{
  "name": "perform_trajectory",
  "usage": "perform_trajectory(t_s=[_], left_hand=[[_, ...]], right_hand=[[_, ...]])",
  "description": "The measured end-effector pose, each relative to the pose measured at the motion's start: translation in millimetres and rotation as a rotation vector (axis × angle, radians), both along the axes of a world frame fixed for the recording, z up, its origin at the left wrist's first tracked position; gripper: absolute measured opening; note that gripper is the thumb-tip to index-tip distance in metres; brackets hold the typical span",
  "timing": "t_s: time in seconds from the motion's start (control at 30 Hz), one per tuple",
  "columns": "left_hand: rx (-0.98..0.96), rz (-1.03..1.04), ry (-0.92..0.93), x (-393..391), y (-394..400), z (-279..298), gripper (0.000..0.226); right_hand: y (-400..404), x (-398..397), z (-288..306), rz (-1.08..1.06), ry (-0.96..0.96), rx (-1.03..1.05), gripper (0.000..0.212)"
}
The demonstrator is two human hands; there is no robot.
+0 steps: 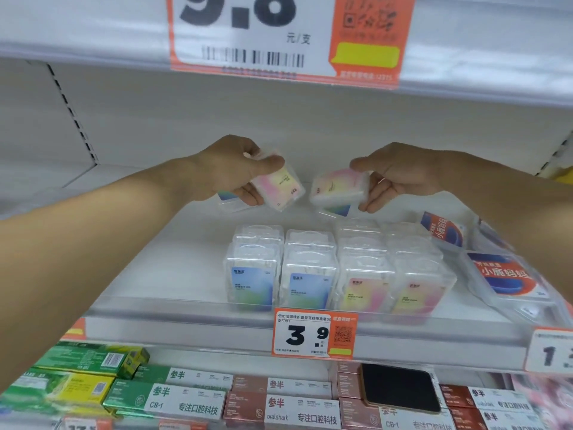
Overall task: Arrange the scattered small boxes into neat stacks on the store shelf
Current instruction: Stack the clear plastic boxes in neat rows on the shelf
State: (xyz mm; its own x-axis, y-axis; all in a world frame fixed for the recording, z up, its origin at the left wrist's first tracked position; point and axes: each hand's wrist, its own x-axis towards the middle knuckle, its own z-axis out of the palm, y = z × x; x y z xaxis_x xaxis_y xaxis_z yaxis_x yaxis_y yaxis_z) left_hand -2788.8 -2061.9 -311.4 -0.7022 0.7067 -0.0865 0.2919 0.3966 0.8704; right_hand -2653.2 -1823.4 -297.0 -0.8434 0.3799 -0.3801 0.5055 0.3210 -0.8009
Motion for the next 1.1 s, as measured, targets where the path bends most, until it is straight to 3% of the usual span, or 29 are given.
perform_trajectory(t_s=[0.23, 0.37, 0.53, 0.67, 0.8, 0.93, 1.1], left_hand=[[-0.038, -0.028, -0.014, 11.7, -8.0, 8.5, 0.043], [0.002, -0.073, -0.079, 21.4, 1.2, 19.1, 0.039], [0.073, -0.024, -0.120, 38.0, 23.6, 25.4, 0.016], [0.055, 0.074, -0.058, 42.4, 38.5, 27.2, 0.034], [0.139, 0.072, -0.239, 43.0, 52.2, 28.5, 0.030], [0.172, 0.006, -0.434, 49.3, 62.0, 30.0, 0.030], [0.065, -0.052, -0.283, 52.9, 73.1, 20.4, 0.048]], right_hand=[[-28.3, 12.1, 7.8, 0.072, 0.071, -0.303, 0.030], [-24.9, 24.7, 6.5, 0.055, 0.151, -0.229, 0.012], [-3.5, 45.7, -3.1, -0.102, 0.361, -0.399, 0.026], [19.7, 68.1, -12.4, -0.196, 0.426, -0.449, 0.027], [34.5, 87.6, -32.4, -0.204, 0.437, -0.497, 0.027], [36.0, 98.2, -40.0, -0.175, 0.403, -0.382, 0.035], [38.0, 95.1, -40.4, -0.200, 0.376, -0.340, 0.046]])
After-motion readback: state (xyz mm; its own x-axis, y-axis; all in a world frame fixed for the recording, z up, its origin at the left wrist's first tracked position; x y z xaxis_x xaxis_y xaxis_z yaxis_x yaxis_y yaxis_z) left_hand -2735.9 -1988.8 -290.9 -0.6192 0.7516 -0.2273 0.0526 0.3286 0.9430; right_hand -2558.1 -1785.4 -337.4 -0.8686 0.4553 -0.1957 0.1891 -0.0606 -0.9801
